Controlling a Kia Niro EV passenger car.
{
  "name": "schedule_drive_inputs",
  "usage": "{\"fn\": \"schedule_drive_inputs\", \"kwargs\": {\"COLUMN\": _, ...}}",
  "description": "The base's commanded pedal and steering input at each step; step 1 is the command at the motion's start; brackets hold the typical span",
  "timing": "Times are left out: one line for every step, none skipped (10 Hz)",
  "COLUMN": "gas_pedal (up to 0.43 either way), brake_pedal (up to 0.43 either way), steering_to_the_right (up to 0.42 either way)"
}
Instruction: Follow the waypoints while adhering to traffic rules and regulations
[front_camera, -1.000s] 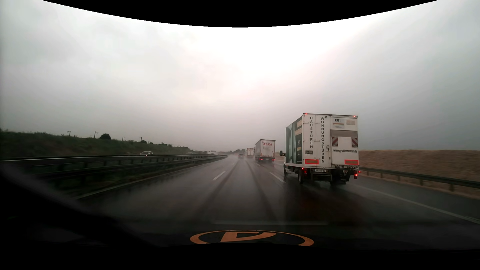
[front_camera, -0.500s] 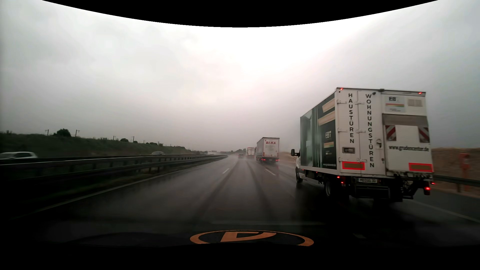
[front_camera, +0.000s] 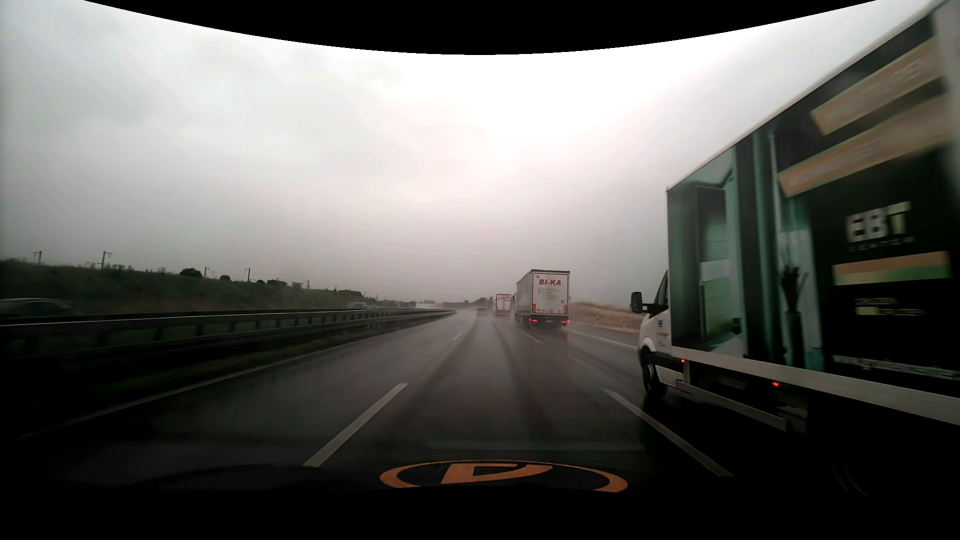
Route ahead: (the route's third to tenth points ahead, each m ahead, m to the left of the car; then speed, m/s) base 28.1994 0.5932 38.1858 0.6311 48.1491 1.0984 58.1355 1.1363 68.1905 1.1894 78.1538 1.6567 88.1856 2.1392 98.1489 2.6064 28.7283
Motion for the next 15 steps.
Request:
{"fn": "schedule_drive_inputs", "kwargs": {"gas_pedal": 0.248, "brake_pedal": 0.0, "steering_to_the_right": -0.004}}
{"fn": "schedule_drive_inputs", "kwargs": {"gas_pedal": 0.248, "brake_pedal": 0.0, "steering_to_the_right": -0.003}}
{"fn": "schedule_drive_inputs", "kwargs": {"gas_pedal": 0.248, "brake_pedal": 0.0, "steering_to_the_right": -0.004}}
{"fn": "schedule_drive_inputs", "kwargs": {"gas_pedal": 0.26, "brake_pedal": 0.0, "steering_to_the_right": -0.004}}
{"fn": "schedule_drive_inputs", "kwargs": {"gas_pedal": 0.26, "brake_pedal": 0.0, "steering_to_the_right": -0.004}}
{"fn": "schedule_drive_inputs", "kwargs": {"gas_pedal": 0.26, "brake_pedal": 0.0, "steering_to_the_right": -0.004}}
{"fn": "schedule_drive_inputs", "kwargs": {"gas_pedal": 0.26, "brake_pedal": 0.0, "steering_to_the_right": -0.004}}
{"fn": "schedule_drive_inputs", "kwargs": {"gas_pedal": 0.268, "brake_pedal": 0.0, "steering_to_the_right": -0.004}}
{"fn": "schedule_drive_inputs", "kwargs": {"gas_pedal": 0.28, "brake_pedal": 0.0, "steering_to_the_right": -0.004}}
{"fn": "schedule_drive_inputs", "kwargs": {"gas_pedal": 0.287, "brake_pedal": 0.0, "steering_to_the_right": -0.004}}
{"fn": "schedule_drive_inputs", "kwargs": {"gas_pedal": 0.287, "brake_pedal": 0.0, "steering_to_the_right": -0.003}}
{"fn": "schedule_drive_inputs", "kwargs": {"gas_pedal": 0.287, "brake_pedal": 0.0, "steering_to_the_right": -0.003}}
{"fn": "schedule_drive_inputs", "kwargs": {"gas_pedal": 0.287, "brake_pedal": 0.0, "steering_to_the_right": -0.003}}
{"fn": "schedule_drive_inputs", "kwargs": {"gas_pedal": 0.287, "brake_pedal": 0.0, "steering_to_the_right": -0.003}}
{"fn": "schedule_drive_inputs", "kwargs": {"gas_pedal": 0.287, "brake_pedal": 0.0, "steering_to_the_right": -0.003}}
